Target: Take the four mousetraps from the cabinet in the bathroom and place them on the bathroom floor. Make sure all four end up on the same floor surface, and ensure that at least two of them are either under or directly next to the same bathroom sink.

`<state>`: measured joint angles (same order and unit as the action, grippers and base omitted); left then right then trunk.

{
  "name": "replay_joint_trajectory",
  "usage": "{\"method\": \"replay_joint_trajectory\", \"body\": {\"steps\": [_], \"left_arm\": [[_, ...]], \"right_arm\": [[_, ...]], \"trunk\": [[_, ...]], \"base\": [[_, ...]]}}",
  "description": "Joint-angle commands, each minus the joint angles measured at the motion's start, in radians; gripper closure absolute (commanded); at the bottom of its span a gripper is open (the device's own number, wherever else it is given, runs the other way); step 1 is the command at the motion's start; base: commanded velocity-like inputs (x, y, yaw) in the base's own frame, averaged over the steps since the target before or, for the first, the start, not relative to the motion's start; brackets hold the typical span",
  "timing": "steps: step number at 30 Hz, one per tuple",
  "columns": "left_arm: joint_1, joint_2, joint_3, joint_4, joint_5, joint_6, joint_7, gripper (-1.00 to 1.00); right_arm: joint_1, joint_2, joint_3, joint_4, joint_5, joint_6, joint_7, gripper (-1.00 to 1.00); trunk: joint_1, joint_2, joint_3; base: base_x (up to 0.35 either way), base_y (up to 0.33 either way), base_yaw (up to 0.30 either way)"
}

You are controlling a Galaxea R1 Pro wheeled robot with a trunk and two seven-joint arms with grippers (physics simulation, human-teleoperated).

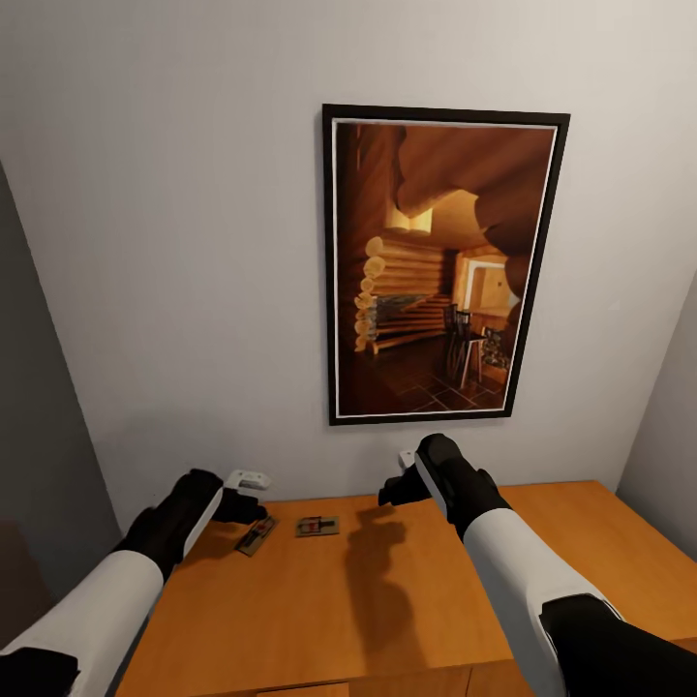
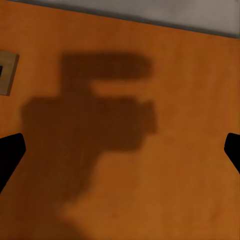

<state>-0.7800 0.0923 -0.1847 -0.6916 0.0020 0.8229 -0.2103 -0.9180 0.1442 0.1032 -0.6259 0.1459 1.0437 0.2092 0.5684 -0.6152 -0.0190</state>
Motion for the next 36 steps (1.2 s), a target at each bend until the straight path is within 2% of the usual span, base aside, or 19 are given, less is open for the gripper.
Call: {"method": "replay_joint_trajectory", "body": {"steps": [1,17,26,36], "left_arm": [[-0.001,0.000,-0.004,0.000,-0.001,-0.002,-0.002,-1.00],[-0.002,-0.016,-0.006,-0.021,-0.006,-0.019,-0.004,-1.00],[-0.002,-0.032,-0.007,-0.033,-0.006,-0.002,-0.004,-1.00],[-0.002,-0.037,-0.007,-0.057,-0.007,0.025,-0.001,-1.00]], "right_arm": [[-0.001,0.000,0.001,-0.001,0.011,0.004,0.009,-1.00],[-0.001,0.000,0.001,-0.001,0.011,0.004,0.009,-1.00],[-0.001,0.000,0.001,-0.001,0.011,0.004,0.008,-1.00],[-0.001,-0.001,0.000,-0.001,0.012,0.004,0.007,-1.00]], "trunk": [[0.000,-0.002,-0.002],[0.000,-0.002,-0.002],[0.000,-0.002,-0.002],[0.000,-0.002,-0.002]], "base": [[0.000,0.000,0.000],[0.000,0.000,0.000],[0.000,0.000,0.000],[0.000,0.000,0.000]]}}
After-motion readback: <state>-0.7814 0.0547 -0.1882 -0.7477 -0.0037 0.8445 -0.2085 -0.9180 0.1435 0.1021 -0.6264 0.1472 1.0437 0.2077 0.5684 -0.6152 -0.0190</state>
